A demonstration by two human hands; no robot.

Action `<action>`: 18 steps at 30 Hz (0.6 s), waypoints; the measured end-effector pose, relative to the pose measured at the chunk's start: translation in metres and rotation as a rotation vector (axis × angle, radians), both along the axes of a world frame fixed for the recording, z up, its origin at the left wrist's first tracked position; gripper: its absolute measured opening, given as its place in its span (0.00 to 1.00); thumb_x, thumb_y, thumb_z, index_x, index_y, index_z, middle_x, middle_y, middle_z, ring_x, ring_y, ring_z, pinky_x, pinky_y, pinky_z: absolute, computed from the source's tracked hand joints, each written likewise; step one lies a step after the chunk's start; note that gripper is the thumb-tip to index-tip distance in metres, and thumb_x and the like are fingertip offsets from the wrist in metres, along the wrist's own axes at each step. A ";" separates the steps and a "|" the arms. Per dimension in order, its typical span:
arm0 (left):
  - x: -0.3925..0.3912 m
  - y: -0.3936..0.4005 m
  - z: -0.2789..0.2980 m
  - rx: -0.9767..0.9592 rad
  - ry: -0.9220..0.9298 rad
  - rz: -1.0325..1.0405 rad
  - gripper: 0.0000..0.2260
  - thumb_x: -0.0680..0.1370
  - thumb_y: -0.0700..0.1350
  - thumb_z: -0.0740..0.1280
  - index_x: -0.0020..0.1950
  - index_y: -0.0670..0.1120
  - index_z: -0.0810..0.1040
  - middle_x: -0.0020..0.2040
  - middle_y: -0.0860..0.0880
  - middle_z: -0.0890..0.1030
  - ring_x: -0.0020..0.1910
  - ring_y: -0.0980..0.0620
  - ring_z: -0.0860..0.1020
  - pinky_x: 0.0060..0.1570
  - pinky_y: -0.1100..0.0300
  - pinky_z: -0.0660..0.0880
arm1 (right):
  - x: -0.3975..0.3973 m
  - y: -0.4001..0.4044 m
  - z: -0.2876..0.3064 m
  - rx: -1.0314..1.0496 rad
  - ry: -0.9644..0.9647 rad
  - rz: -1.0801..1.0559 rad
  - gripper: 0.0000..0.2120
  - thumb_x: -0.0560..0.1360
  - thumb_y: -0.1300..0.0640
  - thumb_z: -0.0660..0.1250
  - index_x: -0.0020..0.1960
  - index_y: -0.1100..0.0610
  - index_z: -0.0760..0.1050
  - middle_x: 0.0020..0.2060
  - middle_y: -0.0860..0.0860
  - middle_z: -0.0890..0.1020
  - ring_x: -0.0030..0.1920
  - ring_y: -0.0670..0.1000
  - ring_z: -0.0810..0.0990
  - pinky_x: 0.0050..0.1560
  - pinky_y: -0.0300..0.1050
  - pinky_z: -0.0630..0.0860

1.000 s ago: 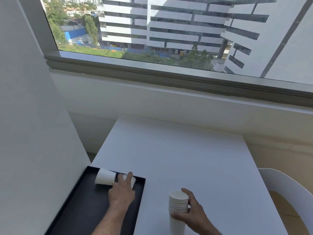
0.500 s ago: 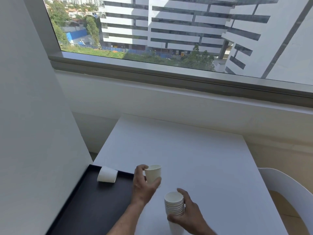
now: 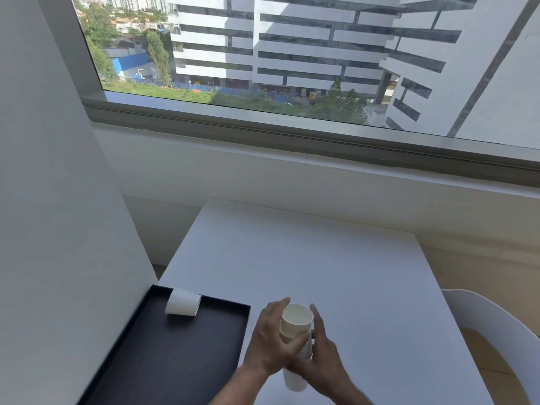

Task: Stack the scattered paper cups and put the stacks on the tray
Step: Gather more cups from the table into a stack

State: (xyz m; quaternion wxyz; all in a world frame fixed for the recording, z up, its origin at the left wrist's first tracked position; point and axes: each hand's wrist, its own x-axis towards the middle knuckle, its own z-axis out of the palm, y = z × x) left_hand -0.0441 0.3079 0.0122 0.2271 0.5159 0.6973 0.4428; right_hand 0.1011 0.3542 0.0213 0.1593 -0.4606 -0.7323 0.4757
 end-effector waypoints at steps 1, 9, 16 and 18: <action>-0.001 -0.001 -0.001 -0.003 0.063 -0.009 0.35 0.69 0.66 0.71 0.71 0.50 0.73 0.63 0.57 0.75 0.62 0.60 0.72 0.64 0.62 0.71 | -0.001 0.000 0.000 0.016 0.011 -0.003 0.58 0.59 0.40 0.78 0.74 0.33 0.38 0.51 0.41 0.83 0.49 0.43 0.83 0.53 0.47 0.80; -0.026 -0.001 -0.008 -0.145 0.121 0.051 0.39 0.67 0.82 0.50 0.60 0.58 0.80 0.67 0.59 0.71 0.69 0.61 0.63 0.71 0.49 0.59 | -0.001 -0.002 -0.009 0.160 -0.067 0.034 0.38 0.59 0.42 0.77 0.63 0.31 0.62 0.49 0.36 0.82 0.46 0.39 0.81 0.49 0.40 0.79; -0.108 -0.004 -0.009 -0.390 0.351 0.543 0.21 0.74 0.61 0.69 0.65 0.55 0.76 0.77 0.46 0.60 0.76 0.44 0.56 0.71 0.39 0.59 | 0.017 0.003 -0.021 0.107 -0.158 0.013 0.39 0.56 0.41 0.78 0.61 0.30 0.62 0.46 0.39 0.83 0.45 0.40 0.82 0.51 0.42 0.80; -0.135 -0.011 -0.011 -0.533 0.418 0.585 0.27 0.74 0.62 0.68 0.71 0.58 0.69 0.78 0.44 0.55 0.76 0.42 0.53 0.70 0.37 0.59 | 0.023 0.005 -0.023 0.095 -0.171 0.002 0.39 0.56 0.41 0.78 0.61 0.29 0.61 0.46 0.40 0.83 0.44 0.40 0.83 0.51 0.42 0.80</action>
